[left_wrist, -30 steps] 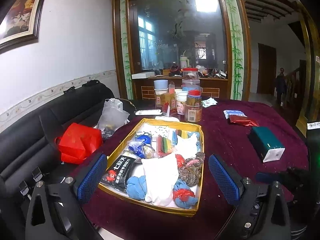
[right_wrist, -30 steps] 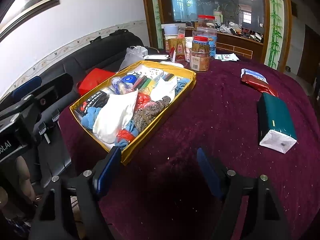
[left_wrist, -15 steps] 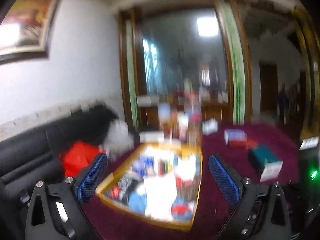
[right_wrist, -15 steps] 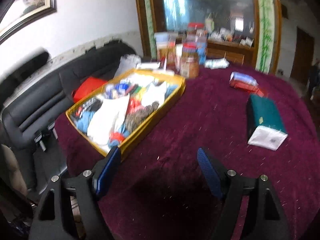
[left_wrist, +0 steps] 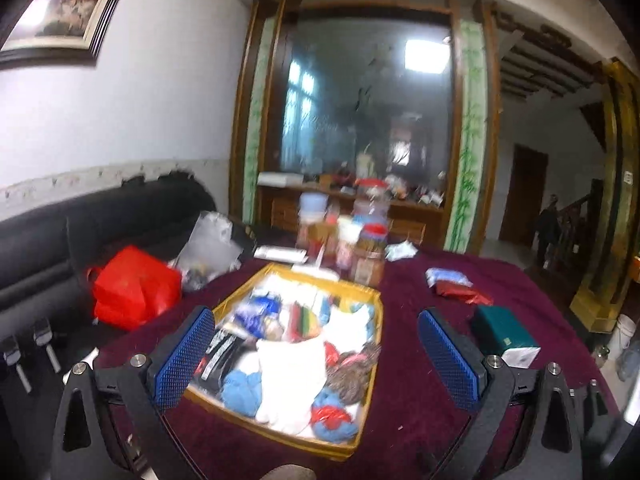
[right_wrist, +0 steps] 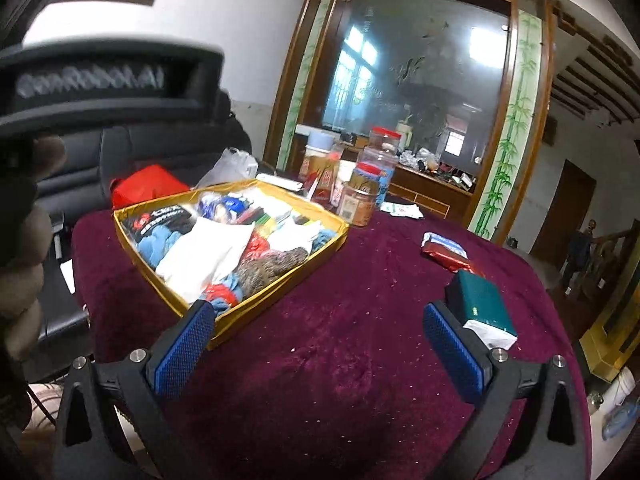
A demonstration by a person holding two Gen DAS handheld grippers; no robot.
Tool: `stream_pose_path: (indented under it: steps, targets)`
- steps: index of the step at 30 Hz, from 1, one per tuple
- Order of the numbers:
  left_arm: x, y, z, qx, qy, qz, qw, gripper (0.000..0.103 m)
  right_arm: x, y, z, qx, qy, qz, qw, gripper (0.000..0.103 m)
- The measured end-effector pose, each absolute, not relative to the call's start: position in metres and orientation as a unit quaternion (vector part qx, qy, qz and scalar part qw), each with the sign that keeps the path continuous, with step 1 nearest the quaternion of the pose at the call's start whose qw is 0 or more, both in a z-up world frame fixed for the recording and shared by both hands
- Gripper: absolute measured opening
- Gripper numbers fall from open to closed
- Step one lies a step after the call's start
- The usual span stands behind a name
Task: Organize soft objects
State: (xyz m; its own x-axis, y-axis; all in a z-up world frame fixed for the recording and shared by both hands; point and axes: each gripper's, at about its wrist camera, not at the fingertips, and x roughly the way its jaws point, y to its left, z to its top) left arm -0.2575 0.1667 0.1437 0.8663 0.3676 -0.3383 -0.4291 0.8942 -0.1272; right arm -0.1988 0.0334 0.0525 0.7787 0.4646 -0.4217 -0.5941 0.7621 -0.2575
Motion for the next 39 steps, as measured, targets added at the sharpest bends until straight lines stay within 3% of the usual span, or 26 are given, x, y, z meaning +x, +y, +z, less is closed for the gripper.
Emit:
stream_pose_path:
  steps: [7, 39]
  targets:
    - [-0.245, 0.185, 0.122, -0.094, 0.209, 0.273, 0.934, 0.103, -0.191, 0.048, 0.053, -0.192, 0.199, 0.302, 0.912, 0.103]
    - [-0.236, 0.225, 0.094, -0.131, 0.269, 0.266, 0.917, 0.103, -0.179, 0.079, 0.045, -0.208, 0.233, 0.297, 0.902, 0.103]
